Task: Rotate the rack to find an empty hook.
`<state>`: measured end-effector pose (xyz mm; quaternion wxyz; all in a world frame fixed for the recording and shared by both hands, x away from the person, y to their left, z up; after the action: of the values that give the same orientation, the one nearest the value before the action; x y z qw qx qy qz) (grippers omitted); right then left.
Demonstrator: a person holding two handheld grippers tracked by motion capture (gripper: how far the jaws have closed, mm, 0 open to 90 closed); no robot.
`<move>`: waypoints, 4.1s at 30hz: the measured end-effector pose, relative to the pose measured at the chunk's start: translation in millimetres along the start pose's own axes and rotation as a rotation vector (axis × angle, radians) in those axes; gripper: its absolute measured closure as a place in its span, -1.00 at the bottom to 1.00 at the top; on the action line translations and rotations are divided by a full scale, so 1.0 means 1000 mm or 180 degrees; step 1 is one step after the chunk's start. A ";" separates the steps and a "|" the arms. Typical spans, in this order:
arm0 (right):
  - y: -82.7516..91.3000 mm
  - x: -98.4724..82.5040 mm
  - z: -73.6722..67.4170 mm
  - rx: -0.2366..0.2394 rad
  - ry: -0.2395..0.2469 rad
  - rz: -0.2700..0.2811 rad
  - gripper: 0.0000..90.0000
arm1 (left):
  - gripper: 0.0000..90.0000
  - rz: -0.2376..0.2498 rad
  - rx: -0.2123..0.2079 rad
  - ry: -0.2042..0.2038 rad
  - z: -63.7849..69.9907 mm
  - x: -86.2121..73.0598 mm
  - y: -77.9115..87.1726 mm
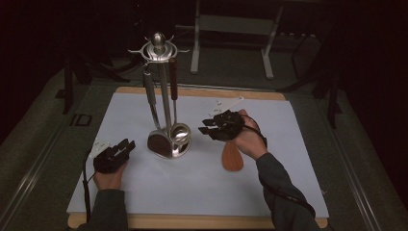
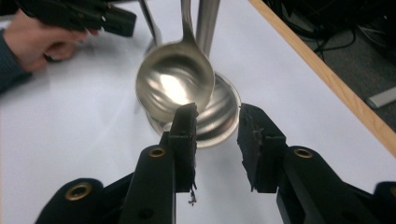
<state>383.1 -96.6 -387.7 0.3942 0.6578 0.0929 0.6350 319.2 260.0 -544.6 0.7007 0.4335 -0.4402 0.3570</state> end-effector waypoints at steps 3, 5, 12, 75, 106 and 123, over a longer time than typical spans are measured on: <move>-0.003 -0.006 0.000 -0.0015 -0.0012 -0.0067 0.49 | 0.44 -0.0001 -0.0016 -0.0009 0.000 0.000 0.000; -0.005 -0.010 0.000 -0.0025 -0.0010 -0.0126 0.47 | 0.43 -0.0001 -0.0027 -0.0014 0.000 0.000 0.001; -0.012 -0.025 -0.001 -0.0052 -0.0037 -0.0317 0.41 | 0.44 0.0016 -0.0020 0.0030 0.000 0.001 0.001; -0.035 -0.100 0.000 0.0009 -0.0444 -0.0757 0.23 | 1.00 0.2151 -0.0925 -0.0374 0.145 0.217 0.042; -0.037 -0.105 -0.001 0.0032 -0.0478 -0.0766 0.23 | 1.00 0.2117 -0.0605 -0.0098 0.112 0.237 0.032; -0.036 -0.105 0.001 0.0032 -0.0490 -0.0760 0.23 | 1.00 0.1982 -0.0585 -0.0070 0.101 0.249 0.021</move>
<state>378.8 -138.2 -490.6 0.4696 0.6908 0.1432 0.5308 358.9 204.3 -283.6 0.5892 0.2168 -0.5896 0.5082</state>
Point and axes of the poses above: each handheld gripper's, and its own axes: y roughly backward along the jaws, x roughly out of its top, z roughly to its right, the point moved 2 cm from there along -y, roughly forward along the jaws, and after that the axes turned 2 degrees about z, right-handed, at the moved point
